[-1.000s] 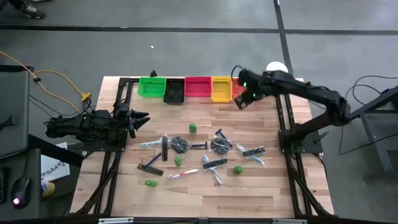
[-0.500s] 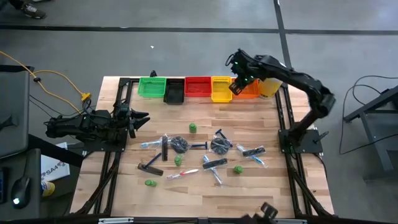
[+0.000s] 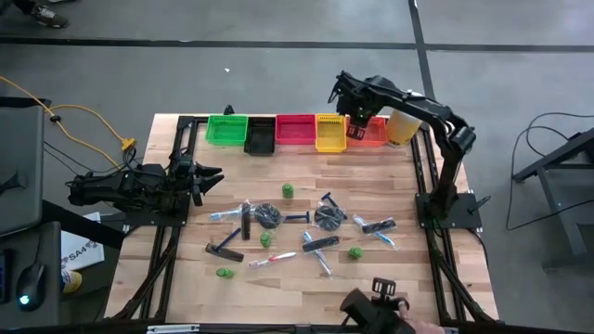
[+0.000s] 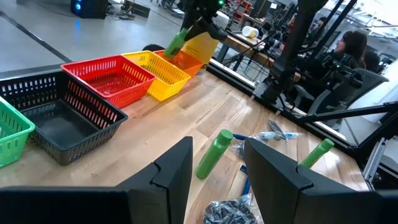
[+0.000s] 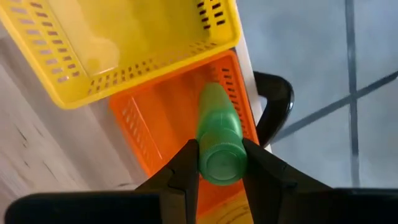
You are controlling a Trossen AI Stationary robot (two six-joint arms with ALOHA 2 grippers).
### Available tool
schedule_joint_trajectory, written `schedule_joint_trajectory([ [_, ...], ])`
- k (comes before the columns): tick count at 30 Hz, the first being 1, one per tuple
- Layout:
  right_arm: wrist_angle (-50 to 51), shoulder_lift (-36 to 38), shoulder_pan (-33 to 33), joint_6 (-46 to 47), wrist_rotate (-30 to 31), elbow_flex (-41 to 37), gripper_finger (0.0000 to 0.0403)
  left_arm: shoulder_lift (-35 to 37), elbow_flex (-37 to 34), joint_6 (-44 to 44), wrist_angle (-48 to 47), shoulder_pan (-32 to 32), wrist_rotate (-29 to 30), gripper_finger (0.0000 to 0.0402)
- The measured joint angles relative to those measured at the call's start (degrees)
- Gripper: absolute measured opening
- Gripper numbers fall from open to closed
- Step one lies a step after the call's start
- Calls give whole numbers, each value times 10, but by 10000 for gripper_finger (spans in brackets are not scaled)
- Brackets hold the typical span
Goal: Pick & Place Travel size toiletries
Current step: Put the green shampoo bottle into the orange basket
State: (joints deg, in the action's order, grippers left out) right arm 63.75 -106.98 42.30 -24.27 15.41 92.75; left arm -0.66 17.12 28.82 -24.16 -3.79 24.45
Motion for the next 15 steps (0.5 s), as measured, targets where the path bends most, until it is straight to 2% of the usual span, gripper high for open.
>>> schedule_joint_trajectory([
  [7,-17,-3,33,-117,-92,0,86,0,0,0,0,0,0,147],
  [15,-40,-12,53,-214,-95,0,86,0,0,0,0,0,0,147],
])
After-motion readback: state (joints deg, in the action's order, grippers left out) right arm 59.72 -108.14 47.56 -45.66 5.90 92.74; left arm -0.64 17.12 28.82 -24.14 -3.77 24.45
